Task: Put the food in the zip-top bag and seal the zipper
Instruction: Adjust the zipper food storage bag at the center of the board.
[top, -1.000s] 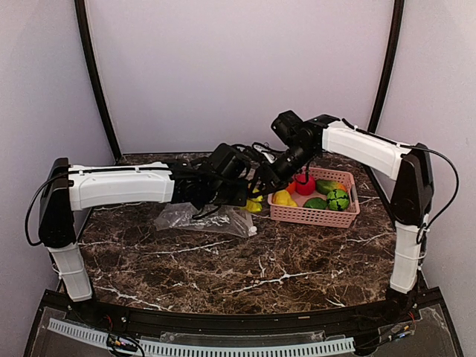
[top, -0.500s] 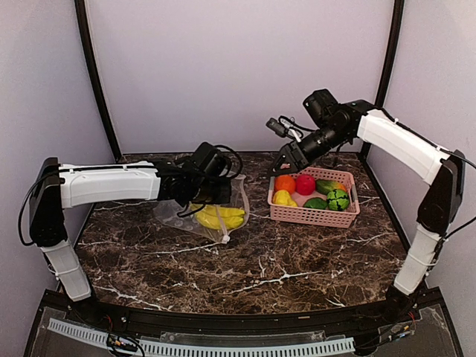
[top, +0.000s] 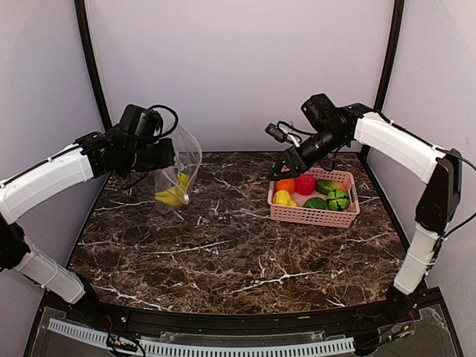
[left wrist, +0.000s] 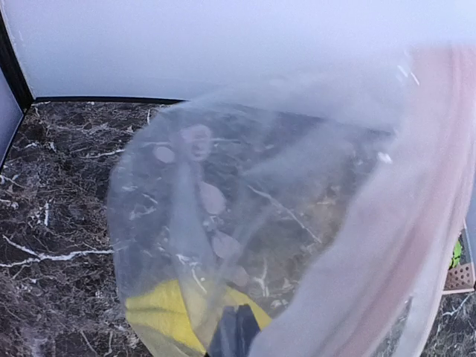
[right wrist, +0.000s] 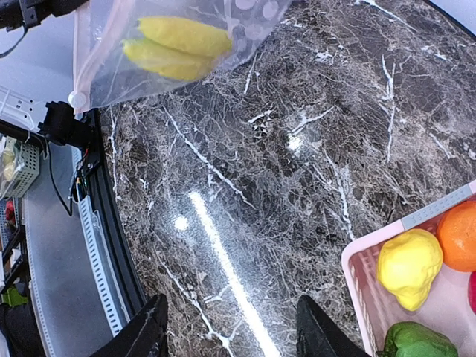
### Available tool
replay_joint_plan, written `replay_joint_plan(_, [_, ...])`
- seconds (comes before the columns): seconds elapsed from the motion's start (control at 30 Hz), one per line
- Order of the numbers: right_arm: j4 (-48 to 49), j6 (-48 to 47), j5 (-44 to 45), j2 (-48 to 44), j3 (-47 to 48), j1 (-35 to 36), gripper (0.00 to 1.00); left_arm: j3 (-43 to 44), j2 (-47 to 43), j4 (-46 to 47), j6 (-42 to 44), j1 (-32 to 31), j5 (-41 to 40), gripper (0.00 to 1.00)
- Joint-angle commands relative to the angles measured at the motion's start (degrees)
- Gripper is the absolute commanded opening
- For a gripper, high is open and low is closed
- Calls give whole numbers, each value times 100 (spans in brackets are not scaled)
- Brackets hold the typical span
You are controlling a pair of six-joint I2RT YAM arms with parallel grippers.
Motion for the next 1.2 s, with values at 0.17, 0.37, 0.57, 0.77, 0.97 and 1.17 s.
replay_joint_plan(0.17, [64, -337, 239, -180, 112, -156, 55, 1602, 783, -1975, 1477, -48, 640, 1])
replay_joint_plan(0.37, [-58, -682, 465, -177, 65, -283, 54, 1503, 1241, -1726, 1468, -46, 887, 1])
replay_joint_plan(0.57, [123, -1068, 854, -175, -312, -594, 52, 1306, 1483, -1138, 1430, -45, 1549, 1])
replay_joint_plan(0.77, [216, -1209, 1244, 35, -651, -1006, 49, 1633, 1891, -1224, 1668, -46, 1767, 1])
replay_joint_plan(0.97, [208, -1469, 2145, -115, -1150, -1390, 51, 1606, 1894, -1033, 2055, -46, 1926, 1])
replay_joint_plan(1.17, [316, -1581, 2850, -114, -1482, -1819, 57, 1547, 1892, -871, 2610, -46, 2048, 1])
